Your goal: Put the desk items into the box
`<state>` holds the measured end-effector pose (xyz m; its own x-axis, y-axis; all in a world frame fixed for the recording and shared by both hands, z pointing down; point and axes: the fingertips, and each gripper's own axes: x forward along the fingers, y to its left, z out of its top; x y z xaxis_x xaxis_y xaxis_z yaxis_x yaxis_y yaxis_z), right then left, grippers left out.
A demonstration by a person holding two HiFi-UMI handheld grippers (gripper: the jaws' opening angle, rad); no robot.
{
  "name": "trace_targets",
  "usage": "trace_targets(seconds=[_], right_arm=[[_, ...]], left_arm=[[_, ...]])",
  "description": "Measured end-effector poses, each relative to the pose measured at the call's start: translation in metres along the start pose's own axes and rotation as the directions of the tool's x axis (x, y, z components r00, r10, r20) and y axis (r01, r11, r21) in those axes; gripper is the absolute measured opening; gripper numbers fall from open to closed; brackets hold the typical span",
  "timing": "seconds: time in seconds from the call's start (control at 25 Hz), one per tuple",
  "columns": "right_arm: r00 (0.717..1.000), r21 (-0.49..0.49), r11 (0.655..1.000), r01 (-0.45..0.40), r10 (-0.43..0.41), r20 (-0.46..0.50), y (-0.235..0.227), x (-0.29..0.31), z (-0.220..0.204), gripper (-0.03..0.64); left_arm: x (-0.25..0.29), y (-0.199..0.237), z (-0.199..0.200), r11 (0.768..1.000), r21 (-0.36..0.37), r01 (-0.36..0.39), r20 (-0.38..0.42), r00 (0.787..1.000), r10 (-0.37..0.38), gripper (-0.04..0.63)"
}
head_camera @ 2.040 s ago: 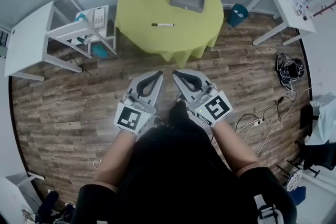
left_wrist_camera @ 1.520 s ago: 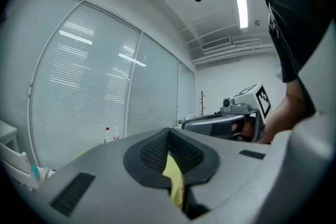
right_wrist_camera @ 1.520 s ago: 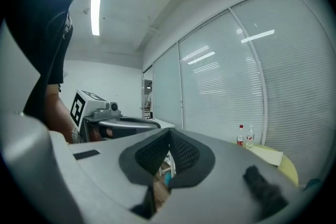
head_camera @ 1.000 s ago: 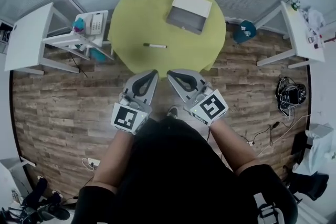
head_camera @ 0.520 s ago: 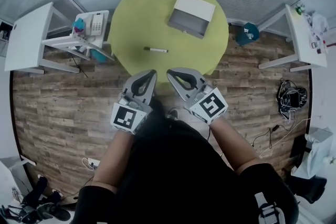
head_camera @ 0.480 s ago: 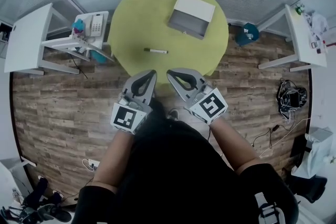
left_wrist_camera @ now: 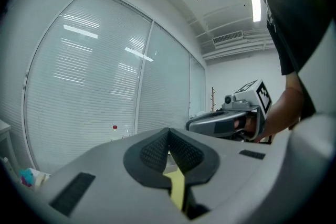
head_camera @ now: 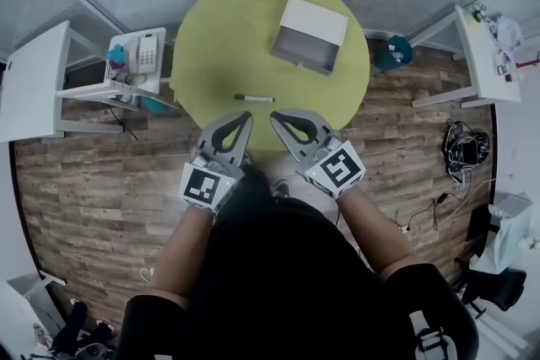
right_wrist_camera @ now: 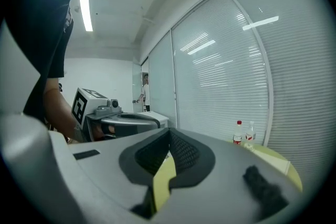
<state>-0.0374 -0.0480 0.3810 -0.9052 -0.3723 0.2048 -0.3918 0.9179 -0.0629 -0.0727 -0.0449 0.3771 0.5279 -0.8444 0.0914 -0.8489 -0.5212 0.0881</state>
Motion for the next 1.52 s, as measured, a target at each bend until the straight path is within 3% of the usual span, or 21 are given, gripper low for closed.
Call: trace_targets(seconds=[0.48, 0.84, 1.12, 1.36, 1.52], right_arm=[[0.989, 0.006, 0.998, 0.070, -0.068, -0.134, -0.034, 0.067, -0.039, 0.017], [0.954, 0.004, 0.999, 0.050, -0.046, -0.295, -0.061, 0.104, -0.115, 0.017], [0.857, -0.025, 0.998, -0.061, 0.040, -0.514, -0.074, 0.129, -0.196, 0.018], [0.776, -0.030, 0.989, -0.143, 0.093, -0.624, -0.084, 0.143, -0.247, 0.018], [0.694, -0.014, 0.976, -0.218, 0.145, -0.705, -0.084, 0.148, -0.280, 0.018]], left_arm=[[0.026, 0.070, -0.030, 0.996, 0.015, 0.082, -0.026, 0.996, -0.082, 0.012], [0.051, 0.096, -0.063, 0.995, 0.004, 0.098, -0.039, 0.994, -0.098, 0.012], [0.073, 0.116, -0.087, 0.997, -0.017, 0.073, -0.054, 0.996, -0.074, 0.012], [0.095, 0.126, -0.111, 0.997, 0.013, 0.082, -0.082, 0.993, -0.081, 0.012], [0.104, 0.135, -0.125, 0.998, 0.000, 0.059, -0.080, 0.995, -0.059, 0.012]])
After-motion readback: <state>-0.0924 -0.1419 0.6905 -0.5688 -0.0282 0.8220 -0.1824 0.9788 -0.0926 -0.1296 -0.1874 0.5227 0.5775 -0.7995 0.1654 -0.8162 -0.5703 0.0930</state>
